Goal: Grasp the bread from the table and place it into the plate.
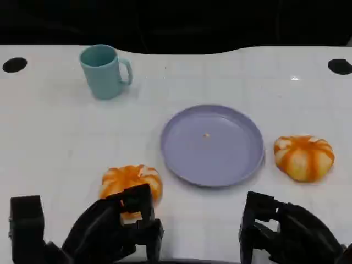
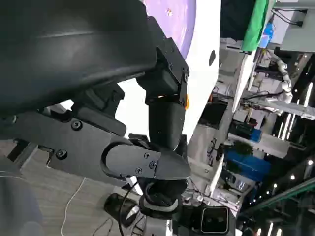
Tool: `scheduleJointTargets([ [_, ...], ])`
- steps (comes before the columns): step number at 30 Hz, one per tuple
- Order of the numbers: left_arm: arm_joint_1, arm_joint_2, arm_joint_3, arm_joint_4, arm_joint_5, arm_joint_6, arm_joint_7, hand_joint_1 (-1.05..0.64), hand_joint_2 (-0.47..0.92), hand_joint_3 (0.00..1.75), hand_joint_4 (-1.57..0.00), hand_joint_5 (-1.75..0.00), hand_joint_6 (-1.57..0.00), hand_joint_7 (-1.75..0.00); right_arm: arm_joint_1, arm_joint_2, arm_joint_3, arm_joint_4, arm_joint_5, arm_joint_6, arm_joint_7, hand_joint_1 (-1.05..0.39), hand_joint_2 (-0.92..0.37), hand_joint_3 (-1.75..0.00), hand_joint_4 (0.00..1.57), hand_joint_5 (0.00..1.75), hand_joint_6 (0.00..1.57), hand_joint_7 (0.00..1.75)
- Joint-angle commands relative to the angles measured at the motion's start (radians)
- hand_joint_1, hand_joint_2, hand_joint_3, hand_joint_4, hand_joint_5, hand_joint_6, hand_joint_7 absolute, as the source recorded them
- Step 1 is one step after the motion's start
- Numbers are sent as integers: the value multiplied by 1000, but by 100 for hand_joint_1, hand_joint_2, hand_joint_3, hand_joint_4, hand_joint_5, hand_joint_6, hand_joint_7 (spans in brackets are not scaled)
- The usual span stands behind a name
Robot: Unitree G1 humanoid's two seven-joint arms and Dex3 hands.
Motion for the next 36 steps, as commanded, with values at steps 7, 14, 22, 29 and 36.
scheduleJointTargets([
  [7,-6,16,13,21,4,-12,-23,-62,92,20,-89,-175,-67,-175,-6,-8,-3,6,-3,-2,-1,-49,-92,-42,61,175,46,166],
  [14,-9,19,13,25,20,-30,-28,-63,92,21,-88,-175,-67,-175,-11,-7,-3,7,-10,2,-12,-50,-92,-42,60,175,48,165],
  [22,-6,-11,39,26,5,-53,-18,-72,92,24,-84,-175,-61,-172,-12,-7,-3,12,-16,-10,-7,-51,-92,-43,59,175,45,167],
  [29,-9,-22,57,12,44,-151,10,-68,92,22,-57,-172,-60,-122,-13,-6,-5,14,-11,-3,-3,-51,-92,-43,58,175,45,167],
  [36,-18,3,65,-10,186,-314,90,-63,92,16,-56,-115,-62,-36,-15,0,-7,30,-8,-24,9,-48,-92,-43,60,175,45,167],
])
